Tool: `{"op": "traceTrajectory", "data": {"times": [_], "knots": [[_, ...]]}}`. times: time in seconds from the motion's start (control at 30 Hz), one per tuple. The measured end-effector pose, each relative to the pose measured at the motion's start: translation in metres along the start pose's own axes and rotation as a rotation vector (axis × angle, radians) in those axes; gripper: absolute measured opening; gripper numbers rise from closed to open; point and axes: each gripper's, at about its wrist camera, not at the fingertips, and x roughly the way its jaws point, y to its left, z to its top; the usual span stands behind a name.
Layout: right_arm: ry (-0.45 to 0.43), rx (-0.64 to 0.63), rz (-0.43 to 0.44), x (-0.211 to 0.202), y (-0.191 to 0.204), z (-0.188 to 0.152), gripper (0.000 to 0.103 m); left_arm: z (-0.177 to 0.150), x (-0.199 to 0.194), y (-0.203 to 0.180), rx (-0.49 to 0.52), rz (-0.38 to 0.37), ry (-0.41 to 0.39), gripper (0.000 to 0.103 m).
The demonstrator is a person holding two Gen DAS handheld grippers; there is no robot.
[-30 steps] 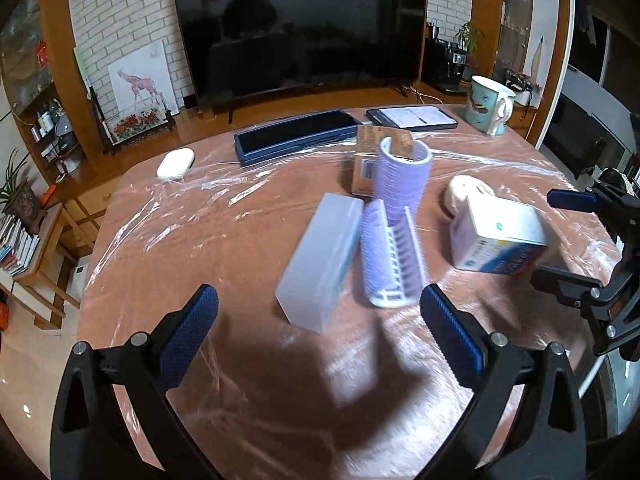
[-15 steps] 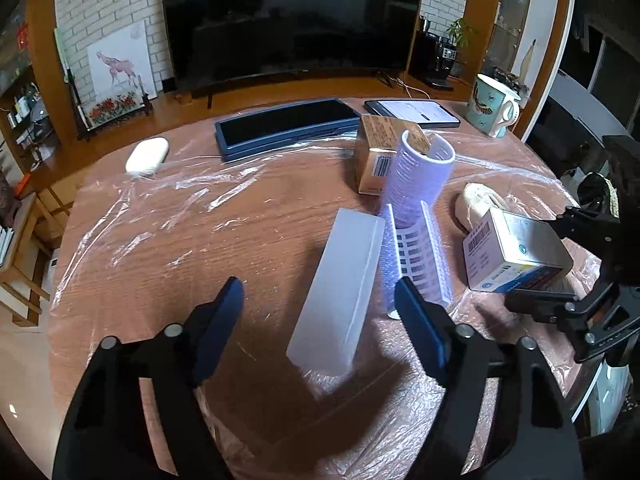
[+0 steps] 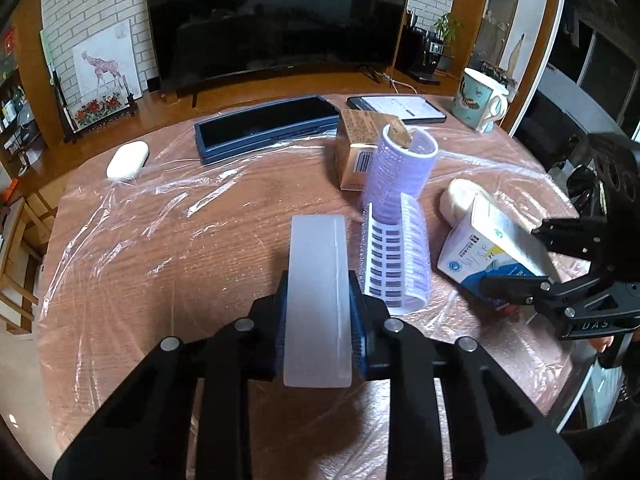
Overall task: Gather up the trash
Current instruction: 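Grasp the clear plastic case with the left tool while the right tool grasps the white box, then carry the clear case with the left tool while the right tool carries the white box over the bin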
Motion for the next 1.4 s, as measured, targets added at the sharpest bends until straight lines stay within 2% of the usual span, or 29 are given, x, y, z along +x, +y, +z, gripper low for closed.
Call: {"op": "traceTrajectory", "data": {"times": [0.37,0.9,1.07,1.4], "knots": [[-0.048,0.099,0.045,-0.027,-0.002,-0.015,0.046,-0.011,-0.026,-0.011,-0.049,0.000,-0.034,0.028],[-0.084,0.099,0.040,-0.059,0.011,-0.039,0.046,-0.034,-0.047,-0.044,-0.093,-0.024,-0.035,0.028],[-0.098,0.084,0.010,-0.070,0.018,-0.048,0.046,-0.042,-0.054,-0.053,-0.093,-0.031,-0.041,0.028],[-0.133,0.074,0.010,-0.093,0.026,-0.061,0.046,-0.059,-0.071,-0.075,-0.084,-0.045,-0.049,0.028]]}}
